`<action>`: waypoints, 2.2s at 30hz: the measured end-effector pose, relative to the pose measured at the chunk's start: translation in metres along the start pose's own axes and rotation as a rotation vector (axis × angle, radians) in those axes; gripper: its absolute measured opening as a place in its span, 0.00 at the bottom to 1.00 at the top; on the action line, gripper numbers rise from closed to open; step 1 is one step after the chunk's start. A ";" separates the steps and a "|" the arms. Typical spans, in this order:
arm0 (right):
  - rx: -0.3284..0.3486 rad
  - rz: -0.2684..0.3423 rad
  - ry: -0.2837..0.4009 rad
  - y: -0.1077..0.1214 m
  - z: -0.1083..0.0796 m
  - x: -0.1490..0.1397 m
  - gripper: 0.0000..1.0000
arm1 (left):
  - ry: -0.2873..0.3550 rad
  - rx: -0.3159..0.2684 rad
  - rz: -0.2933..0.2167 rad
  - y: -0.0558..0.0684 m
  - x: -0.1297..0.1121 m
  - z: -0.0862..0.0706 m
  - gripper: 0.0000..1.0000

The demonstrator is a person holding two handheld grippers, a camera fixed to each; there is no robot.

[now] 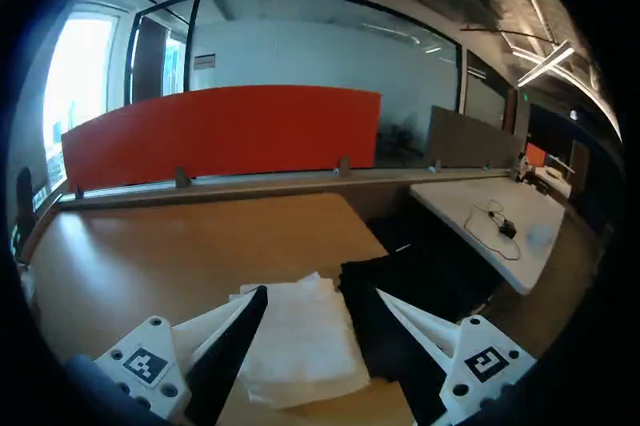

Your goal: Fold towel

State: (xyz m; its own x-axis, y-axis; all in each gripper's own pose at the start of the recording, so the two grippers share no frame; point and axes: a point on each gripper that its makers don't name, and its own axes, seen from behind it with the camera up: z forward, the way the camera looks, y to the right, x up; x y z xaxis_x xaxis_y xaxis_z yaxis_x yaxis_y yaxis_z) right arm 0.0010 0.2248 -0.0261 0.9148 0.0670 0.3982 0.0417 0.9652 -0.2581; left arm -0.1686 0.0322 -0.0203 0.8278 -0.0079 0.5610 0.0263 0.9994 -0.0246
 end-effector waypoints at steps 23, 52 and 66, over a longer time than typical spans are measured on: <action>0.109 0.035 0.305 -0.043 -0.028 0.093 0.94 | 0.215 0.012 -0.008 0.001 0.062 -0.007 0.74; 0.231 -0.011 0.347 -0.145 -0.053 0.123 0.94 | 0.379 0.011 -0.030 -0.016 0.115 -0.029 0.74; 0.280 -0.006 0.360 -0.209 -0.068 0.131 0.94 | 0.447 -0.011 -0.026 -0.012 0.141 -0.040 0.74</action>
State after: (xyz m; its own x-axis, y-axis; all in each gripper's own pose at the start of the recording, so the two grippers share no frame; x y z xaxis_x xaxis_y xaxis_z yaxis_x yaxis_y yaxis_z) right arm 0.1393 0.0146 0.0206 0.9983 0.0168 0.0554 -0.0174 0.9998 0.0109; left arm -0.0292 0.0173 0.0260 0.9876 -0.0495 0.1488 0.0539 0.9982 -0.0257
